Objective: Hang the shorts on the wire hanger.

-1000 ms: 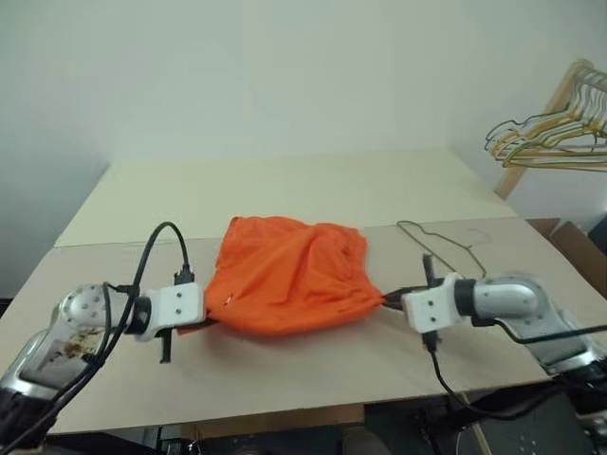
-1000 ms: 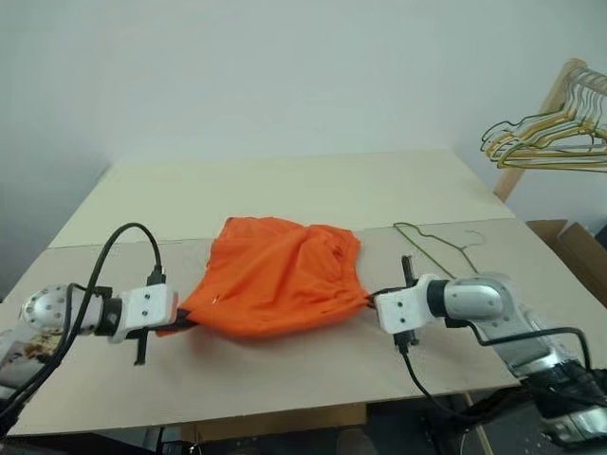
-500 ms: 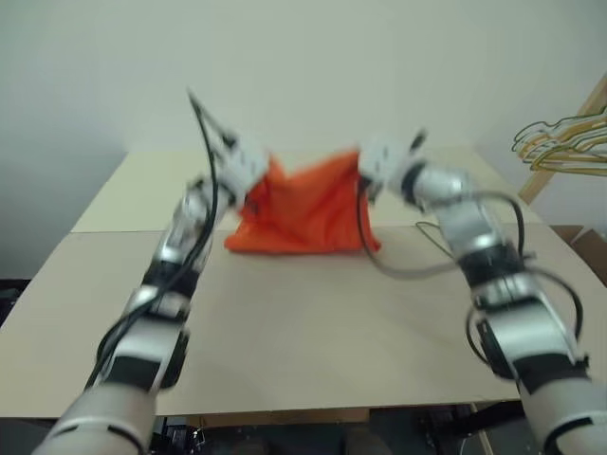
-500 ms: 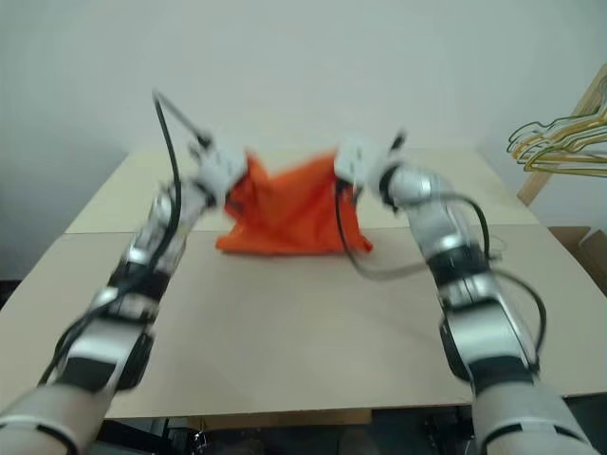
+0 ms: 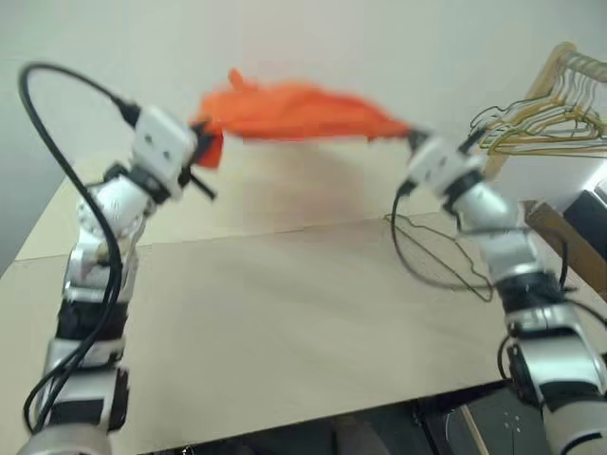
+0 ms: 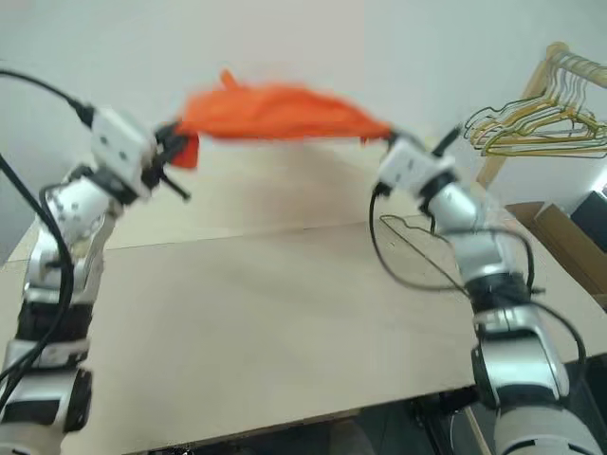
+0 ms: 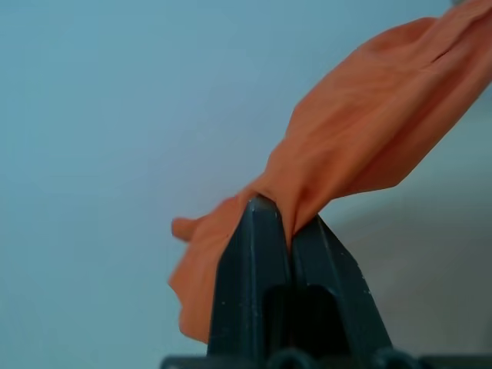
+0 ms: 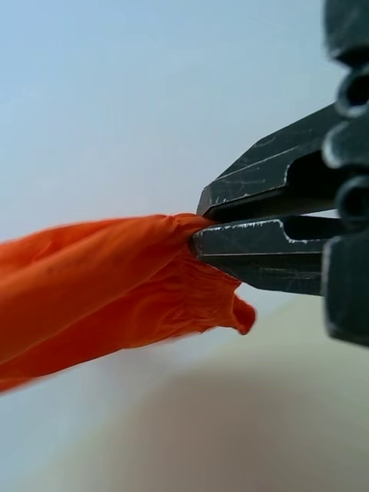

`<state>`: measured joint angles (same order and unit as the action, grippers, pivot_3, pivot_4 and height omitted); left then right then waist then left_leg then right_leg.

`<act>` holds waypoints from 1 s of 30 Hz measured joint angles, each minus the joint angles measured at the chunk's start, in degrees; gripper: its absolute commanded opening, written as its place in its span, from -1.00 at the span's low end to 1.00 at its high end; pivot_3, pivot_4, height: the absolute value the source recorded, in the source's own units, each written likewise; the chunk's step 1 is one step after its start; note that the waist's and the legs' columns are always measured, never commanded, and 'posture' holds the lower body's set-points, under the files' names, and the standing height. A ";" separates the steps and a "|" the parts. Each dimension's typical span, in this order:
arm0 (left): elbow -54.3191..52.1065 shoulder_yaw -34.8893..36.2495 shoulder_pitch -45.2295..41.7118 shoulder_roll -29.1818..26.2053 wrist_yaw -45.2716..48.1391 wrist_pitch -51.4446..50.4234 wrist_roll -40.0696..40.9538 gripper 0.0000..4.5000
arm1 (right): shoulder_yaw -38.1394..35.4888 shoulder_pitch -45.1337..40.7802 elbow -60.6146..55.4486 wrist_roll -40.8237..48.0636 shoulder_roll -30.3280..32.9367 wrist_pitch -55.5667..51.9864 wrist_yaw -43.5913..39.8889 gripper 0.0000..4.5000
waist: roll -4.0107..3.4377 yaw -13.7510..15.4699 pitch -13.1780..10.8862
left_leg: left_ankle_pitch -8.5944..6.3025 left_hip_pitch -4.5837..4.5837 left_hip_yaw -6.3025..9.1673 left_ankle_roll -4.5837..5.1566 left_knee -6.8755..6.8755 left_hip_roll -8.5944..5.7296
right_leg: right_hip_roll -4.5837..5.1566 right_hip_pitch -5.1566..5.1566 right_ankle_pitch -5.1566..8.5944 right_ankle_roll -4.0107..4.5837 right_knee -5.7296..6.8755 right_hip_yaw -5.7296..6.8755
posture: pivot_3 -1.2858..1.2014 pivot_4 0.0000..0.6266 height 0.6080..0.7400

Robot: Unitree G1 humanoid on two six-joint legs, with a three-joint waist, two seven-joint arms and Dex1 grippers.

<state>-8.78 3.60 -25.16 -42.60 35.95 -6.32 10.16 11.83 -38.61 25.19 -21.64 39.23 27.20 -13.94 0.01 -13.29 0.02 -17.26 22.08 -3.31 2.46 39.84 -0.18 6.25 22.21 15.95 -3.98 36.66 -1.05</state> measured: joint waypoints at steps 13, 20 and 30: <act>-14.41 -4.92 30.78 -15.93 17.67 -0.68 -5.85 -0.99 | 10.29 14.10 -7.73 -3.76 13.67 15.52 -17.35 -1.00 | 0.47 4.60 -0.78 | -0.42 -2.51 -0.15 0.31 -0.46 0.14 | 0.28 -2.06 0.06 0.32 -0.51 -0.32 | -0.06 -1.00 1.00; -25.54 -2.05 40.00 -24.76 26.30 -7.22 -3.93 -0.99 | 10.43 14.55 -12.36 3.61 18.38 21.25 -29.47 -1.00 | 0.46 5.17 -0.77 | -0.54 -1.78 -0.20 0.54 -0.40 0.16 | 0.28 -1.53 0.08 0.36 -0.56 -0.34 | -0.05 -1.00 1.00; -37.71 -0.93 44.25 -25.64 26.40 -18.37 -3.14 -0.99 | 10.53 14.53 -13.19 7.17 21.93 25.03 -38.49 -1.00 | 0.39 7.80 -0.82 | -0.50 -2.38 -0.30 0.55 -0.40 0.22 | 0.28 -2.04 0.14 0.48 -0.59 -0.33 | -0.04 -1.00 1.00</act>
<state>-46.50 2.68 19.10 -68.24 62.35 -24.69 7.02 22.36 -24.08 12.00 -14.47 61.16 52.22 -52.42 0.40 -5.49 -0.80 -17.76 19.70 -3.61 3.01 39.44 0.04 6.53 20.17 16.09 -3.51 36.07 -1.38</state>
